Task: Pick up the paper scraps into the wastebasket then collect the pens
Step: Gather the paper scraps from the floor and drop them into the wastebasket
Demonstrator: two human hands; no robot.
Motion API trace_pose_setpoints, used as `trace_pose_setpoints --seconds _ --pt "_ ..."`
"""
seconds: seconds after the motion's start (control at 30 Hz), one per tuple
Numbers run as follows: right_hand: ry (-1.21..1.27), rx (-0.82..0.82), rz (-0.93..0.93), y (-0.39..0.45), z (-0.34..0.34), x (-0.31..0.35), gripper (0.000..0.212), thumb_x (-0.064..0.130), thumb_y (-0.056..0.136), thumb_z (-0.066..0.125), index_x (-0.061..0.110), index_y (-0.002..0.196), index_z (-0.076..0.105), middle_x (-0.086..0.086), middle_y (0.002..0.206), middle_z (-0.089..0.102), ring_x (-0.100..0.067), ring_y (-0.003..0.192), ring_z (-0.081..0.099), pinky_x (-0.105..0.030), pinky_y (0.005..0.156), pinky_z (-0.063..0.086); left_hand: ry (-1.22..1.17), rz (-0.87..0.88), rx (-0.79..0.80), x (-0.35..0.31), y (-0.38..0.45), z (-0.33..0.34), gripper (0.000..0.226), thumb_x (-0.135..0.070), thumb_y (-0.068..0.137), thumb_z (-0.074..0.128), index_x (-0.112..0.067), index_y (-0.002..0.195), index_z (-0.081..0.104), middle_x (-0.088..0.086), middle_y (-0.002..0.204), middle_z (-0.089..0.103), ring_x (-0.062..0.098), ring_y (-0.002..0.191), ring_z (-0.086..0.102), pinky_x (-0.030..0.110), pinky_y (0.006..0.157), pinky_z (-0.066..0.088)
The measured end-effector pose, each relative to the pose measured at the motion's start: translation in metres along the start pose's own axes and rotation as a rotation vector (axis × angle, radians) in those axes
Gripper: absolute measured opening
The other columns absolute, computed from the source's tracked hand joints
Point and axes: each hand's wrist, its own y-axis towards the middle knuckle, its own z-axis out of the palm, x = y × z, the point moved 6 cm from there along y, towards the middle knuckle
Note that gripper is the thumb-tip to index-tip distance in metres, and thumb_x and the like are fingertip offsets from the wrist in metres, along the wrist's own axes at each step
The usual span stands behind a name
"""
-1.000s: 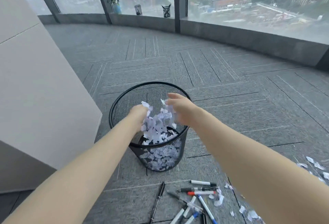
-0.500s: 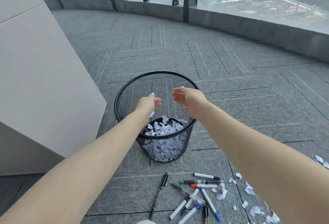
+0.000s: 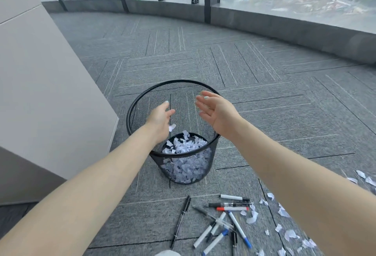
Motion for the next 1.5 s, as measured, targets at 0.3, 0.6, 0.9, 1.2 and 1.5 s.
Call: trace_pose_setpoints --seconds 0.3,0.6,0.9,1.2,1.5 --pt "0.281 0.029 -0.118 -0.022 -0.042 0.011 0.026 0.001 0.093 0.040 0.010 0.114 0.054 -0.008 0.109 0.062 -0.018 0.095 0.062 -0.035 0.090 0.051 0.282 0.169 -0.189 -0.006 -0.004 0.016 0.052 0.017 0.084 0.029 -0.027 0.092 0.057 -0.001 0.118 0.050 0.017 0.120 0.045 0.042 0.104 0.039" --pt "0.027 -0.497 -0.068 -0.059 -0.224 -0.017 0.024 0.003 0.094 0.039 0.016 0.106 0.057 -0.004 0.110 0.061 -0.013 0.089 0.059 -0.031 0.080 0.051 0.826 1.168 0.255 -0.022 -0.083 0.148 0.031 0.011 0.080 0.043 -0.006 0.094 0.064 0.001 0.094 0.060 -0.004 0.073 0.049 0.007 0.067 0.037" --pt "-0.590 -0.746 0.106 -0.152 -0.356 -0.097 0.028 0.007 0.091 0.043 0.017 0.113 0.056 0.001 0.109 0.061 -0.009 0.072 0.051 -0.015 0.049 0.039 1.776 0.741 0.914 0.215 -0.061 0.215 0.052 0.000 0.087 0.041 -0.012 0.138 0.037 0.008 0.144 0.034 0.028 0.128 0.038 0.040 0.104 0.035" --pt "-1.090 -0.544 -0.021 -0.153 -0.337 -0.139 0.030 0.009 0.090 0.048 0.018 0.118 0.055 0.003 0.122 0.052 -0.012 0.113 0.047 -0.028 0.098 0.038 1.592 0.401 0.490 0.255 -0.044 0.155 0.065 -0.023 0.081 0.054 -0.017 0.139 0.025 0.005 0.139 0.031 0.022 0.127 0.029 0.040 0.109 0.022" --pt "-1.758 0.209 -0.336 -0.106 -0.220 -0.193 0.050 0.009 0.085 0.054 0.025 0.132 0.048 0.000 0.144 0.040 -0.024 0.135 0.031 -0.045 0.114 0.014 1.553 0.467 0.487 0.250 -0.035 0.126 0.023 -0.015 0.088 0.054 -0.014 0.108 0.044 0.003 0.111 0.049 0.021 0.104 0.046 0.031 0.086 0.039"
